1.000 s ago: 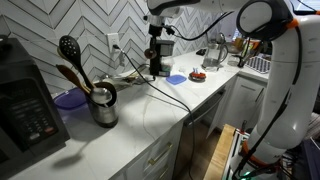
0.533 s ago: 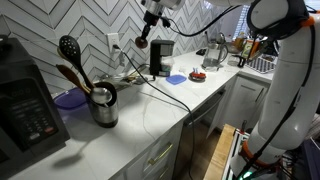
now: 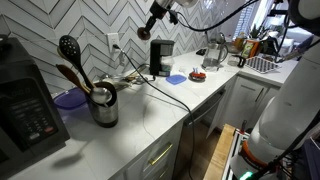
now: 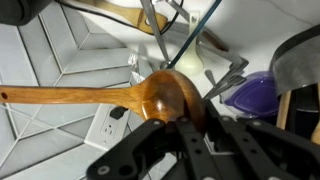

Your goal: Pick up the dark wooden spoon and put it in the utensil holder

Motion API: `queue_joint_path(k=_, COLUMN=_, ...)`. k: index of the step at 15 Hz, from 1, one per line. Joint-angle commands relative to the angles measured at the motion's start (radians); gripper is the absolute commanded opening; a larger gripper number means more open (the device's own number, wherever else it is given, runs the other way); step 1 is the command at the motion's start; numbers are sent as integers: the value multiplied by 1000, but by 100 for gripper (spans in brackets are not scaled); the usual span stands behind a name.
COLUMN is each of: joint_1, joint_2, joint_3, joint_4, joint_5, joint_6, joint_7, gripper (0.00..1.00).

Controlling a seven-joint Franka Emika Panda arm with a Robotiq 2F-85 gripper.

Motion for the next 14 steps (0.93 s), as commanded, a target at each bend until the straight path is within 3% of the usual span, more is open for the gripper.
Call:
queue_joint_path(k=1, joint_1=39, joint_2=-133, joint_3=-66, joint_4=-249, joint_5=-34, joint_6=-29, joint_7=-155, gripper=4)
queue_joint_path(k=2, joint_1=46, joint_2=-151, joint_3=-80, joint_4=-303, joint_5=-33, joint_6=-35, joint_7=-197, gripper=4)
queue_joint_path(k=3, joint_1=54, joint_2=-71, joint_3=-77, joint_4=-165, joint_5=-23, joint_6=-30, joint_7=-117, gripper=15)
queue_joint_path(k=6, joint_1=62, joint_2=-110, joint_3=-96, joint_4=-266, joint_5=-24, joint_6=-31, joint_7=-174, gripper=15)
queue_joint_path(k=7, joint_1=64, joint_2=-92, joint_3=-98, joint_4=-234, joint_5=-1, joint_6=-88, joint_7=-130, gripper=4)
queue_joint_path(k=11, joint_1=72, joint_2=-18, joint_3=-121, joint_4=-47, joint_5=67, joint_6=-366, joint_7=23, gripper=4)
queue_joint_path(k=14, joint_1=71, joint_2=57, joint_3=-122, joint_4=112, joint_5=160, joint_6=-495, joint_7=154, gripper=4)
